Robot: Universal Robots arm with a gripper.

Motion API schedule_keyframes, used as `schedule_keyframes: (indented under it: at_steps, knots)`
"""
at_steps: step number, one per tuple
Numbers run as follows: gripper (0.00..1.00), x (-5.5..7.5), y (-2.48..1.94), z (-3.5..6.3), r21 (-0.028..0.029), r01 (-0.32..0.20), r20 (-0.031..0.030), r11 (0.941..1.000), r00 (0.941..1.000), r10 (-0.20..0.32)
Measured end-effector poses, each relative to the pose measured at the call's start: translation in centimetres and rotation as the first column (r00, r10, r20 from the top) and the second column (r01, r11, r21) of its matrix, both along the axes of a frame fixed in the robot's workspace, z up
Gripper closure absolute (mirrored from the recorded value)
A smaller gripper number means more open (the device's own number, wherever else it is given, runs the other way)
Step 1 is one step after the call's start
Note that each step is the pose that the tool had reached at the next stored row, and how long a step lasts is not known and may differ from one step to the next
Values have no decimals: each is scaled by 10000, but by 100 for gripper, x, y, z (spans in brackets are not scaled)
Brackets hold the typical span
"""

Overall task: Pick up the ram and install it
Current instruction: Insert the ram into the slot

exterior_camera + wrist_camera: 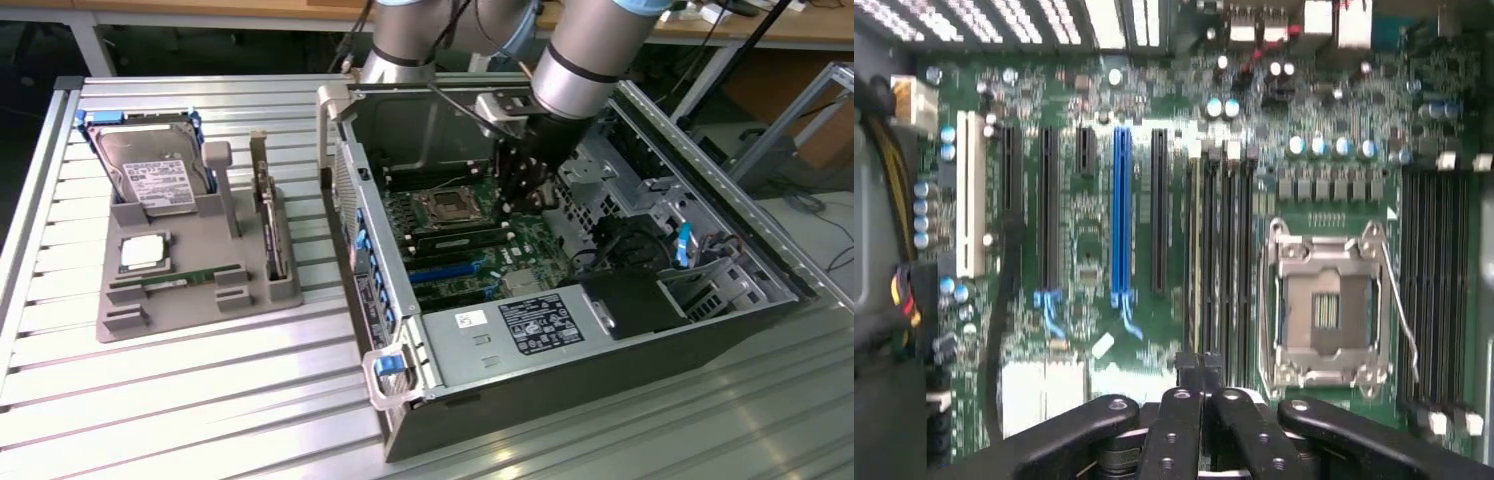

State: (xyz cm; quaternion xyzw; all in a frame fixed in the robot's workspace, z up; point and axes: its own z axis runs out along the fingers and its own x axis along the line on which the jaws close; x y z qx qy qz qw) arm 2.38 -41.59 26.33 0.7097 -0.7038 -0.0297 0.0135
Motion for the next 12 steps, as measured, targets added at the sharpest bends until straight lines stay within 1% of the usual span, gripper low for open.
schedule_keyframes:
  at_steps: [1,3,5,6,8,10,12]
  knots:
    - [90,124,0,-1,0,0,-77,10000,10000,0]
    - [90,295,0,-1,0,0,-175,10000,9998,0]
    - [90,435,0,-2,1,0,-236,10000,9997,0]
    - [90,493,0,-2,1,0,-251,10000,9997,0]
    - [90,529,0,24,-19,0,-253,10000,9997,-1]
    - [90,542,0,145,-42,1,-253,10000,9997,-2]
    - [90,543,0,237,-49,0,-253,10000,9997,-2]
